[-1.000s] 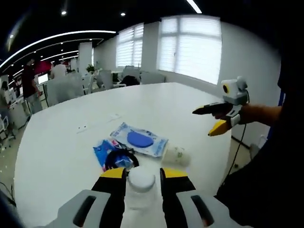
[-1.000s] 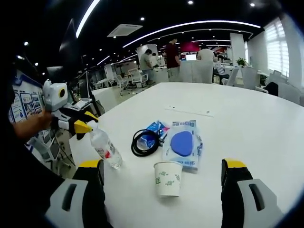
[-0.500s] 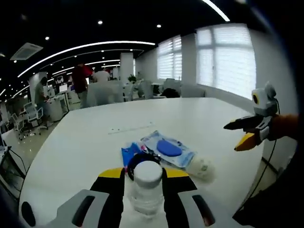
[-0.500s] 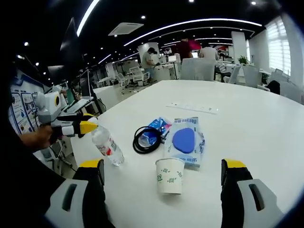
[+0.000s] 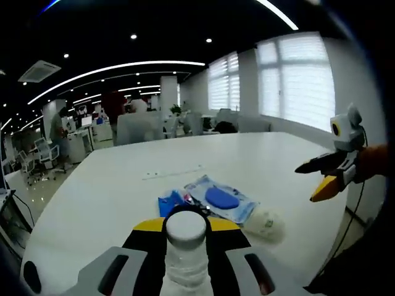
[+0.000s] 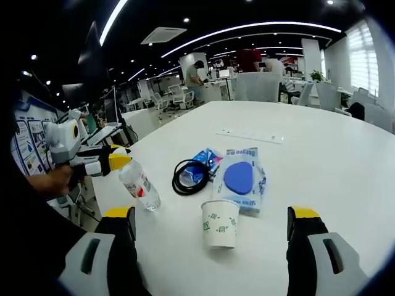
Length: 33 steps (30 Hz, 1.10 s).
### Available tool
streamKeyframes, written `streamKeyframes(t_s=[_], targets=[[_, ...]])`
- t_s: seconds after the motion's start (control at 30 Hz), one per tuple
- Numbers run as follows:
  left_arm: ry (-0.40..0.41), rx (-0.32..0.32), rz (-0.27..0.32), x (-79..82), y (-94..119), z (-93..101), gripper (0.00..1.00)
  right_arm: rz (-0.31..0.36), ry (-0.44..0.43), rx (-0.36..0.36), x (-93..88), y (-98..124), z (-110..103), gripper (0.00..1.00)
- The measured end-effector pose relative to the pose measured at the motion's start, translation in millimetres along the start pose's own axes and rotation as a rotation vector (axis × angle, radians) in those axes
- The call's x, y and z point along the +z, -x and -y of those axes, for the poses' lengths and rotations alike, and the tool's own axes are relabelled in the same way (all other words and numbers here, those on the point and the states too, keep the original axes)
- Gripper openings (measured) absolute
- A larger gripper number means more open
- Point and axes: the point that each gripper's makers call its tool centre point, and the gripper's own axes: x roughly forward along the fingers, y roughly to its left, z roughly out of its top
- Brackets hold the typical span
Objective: Arrange the tabletop items into an orderly group along one side of the table until the central work area is clear of visible clutter.
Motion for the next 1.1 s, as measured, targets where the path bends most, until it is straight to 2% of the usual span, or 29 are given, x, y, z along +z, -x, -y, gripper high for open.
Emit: streamKeyframes(t_s=[0.33, 0.53, 0.6, 0.67, 0.87, 1.1], targets=[[-0.012, -0.069, -0.050, 0.6, -2, 0.5, 0.18, 0.010, -0.004, -0.008, 4.2, -1, 5, 0.99], [-0.056, -0.157, -0.077, 2.1, -5, 2.2, 0.17, 0.016, -0.006, -0.019, 6.5, -2, 7, 0.99], [-0.062, -0.174, -0.108, 4.4, -8, -4.1, 0.17, 0.018, -0.007, -0.025, 7.3, -1, 8, 0.99], [-0.062, -0.184, -0.114, 7.2, -9, -8.3, 0.17, 0.025, -0.011, -0.032, 9.2, -1, 9, 0.99], [-0.117, -0.282, -0.082, 40.5, -14, -24.1, 0.17, 0.038, -0.021, -0.056, 12.3, 0, 13, 0.99], [-0.181, -0.377, -0.054, 81.0, -31, -43.0, 0.17, 0.056, -0.047, -0.056, 18.8, 1, 14, 1.00]])
